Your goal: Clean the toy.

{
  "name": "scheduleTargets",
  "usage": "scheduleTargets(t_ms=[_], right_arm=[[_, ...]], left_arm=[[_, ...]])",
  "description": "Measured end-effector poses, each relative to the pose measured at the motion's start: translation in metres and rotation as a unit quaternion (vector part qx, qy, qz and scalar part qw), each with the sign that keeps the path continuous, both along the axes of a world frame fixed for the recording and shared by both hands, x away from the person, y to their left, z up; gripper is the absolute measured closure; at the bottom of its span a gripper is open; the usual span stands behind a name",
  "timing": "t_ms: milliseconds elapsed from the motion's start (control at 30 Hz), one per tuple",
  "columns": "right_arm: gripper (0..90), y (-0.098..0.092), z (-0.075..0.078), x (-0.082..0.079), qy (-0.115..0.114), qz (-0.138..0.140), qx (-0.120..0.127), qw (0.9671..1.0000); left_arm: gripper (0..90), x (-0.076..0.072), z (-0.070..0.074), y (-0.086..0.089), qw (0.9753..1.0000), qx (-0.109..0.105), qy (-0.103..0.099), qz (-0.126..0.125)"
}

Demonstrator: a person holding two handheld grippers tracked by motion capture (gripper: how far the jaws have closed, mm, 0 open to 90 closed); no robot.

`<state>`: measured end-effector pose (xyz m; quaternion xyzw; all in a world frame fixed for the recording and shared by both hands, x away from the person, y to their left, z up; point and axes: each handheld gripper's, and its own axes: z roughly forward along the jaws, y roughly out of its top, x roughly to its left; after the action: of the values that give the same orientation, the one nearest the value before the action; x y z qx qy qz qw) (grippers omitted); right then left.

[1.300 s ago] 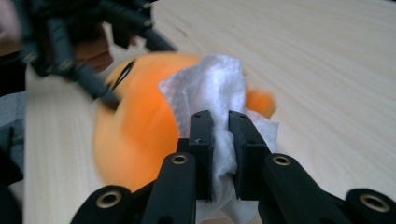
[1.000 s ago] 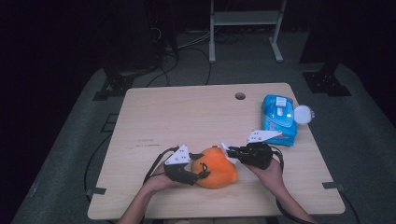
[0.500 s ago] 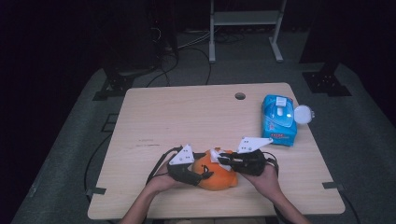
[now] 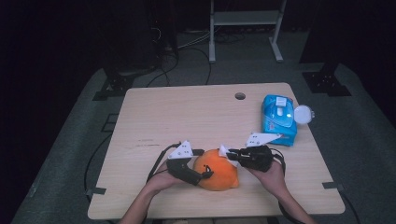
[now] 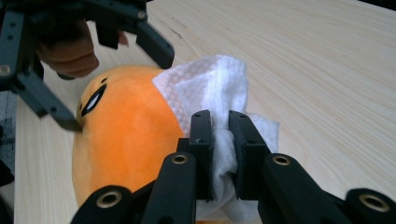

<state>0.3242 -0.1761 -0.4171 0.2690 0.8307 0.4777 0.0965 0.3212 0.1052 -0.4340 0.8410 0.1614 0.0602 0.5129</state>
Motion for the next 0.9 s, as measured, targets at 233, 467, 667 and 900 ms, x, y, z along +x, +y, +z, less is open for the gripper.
scheduleTargets(t_ms=[233,467,667,900], right_arm=[[79.3,0.003,0.002,-0.007,-0.005,0.010,0.006,0.9999],[79.2,0.002,0.003,-0.009,-0.007,0.016,-0.011,0.9998],[79.2,-0.007,-0.002,-0.014,0.013,0.031,-0.017,0.9993],[79.3,0.009,0.004,-0.021,-0.001,0.071,-0.008,0.9975]], left_arm=[[27.1,-0.003,-0.004,0.000,0.9993,0.032,-0.019,-0.007],[30.5,0.006,-0.010,0.014,0.9998,0.014,0.012,0.004],[29.8,0.011,-0.014,0.020,0.9995,-0.002,0.027,0.014],[29.6,0.011,-0.014,0.014,0.9997,0.001,0.017,0.015]])
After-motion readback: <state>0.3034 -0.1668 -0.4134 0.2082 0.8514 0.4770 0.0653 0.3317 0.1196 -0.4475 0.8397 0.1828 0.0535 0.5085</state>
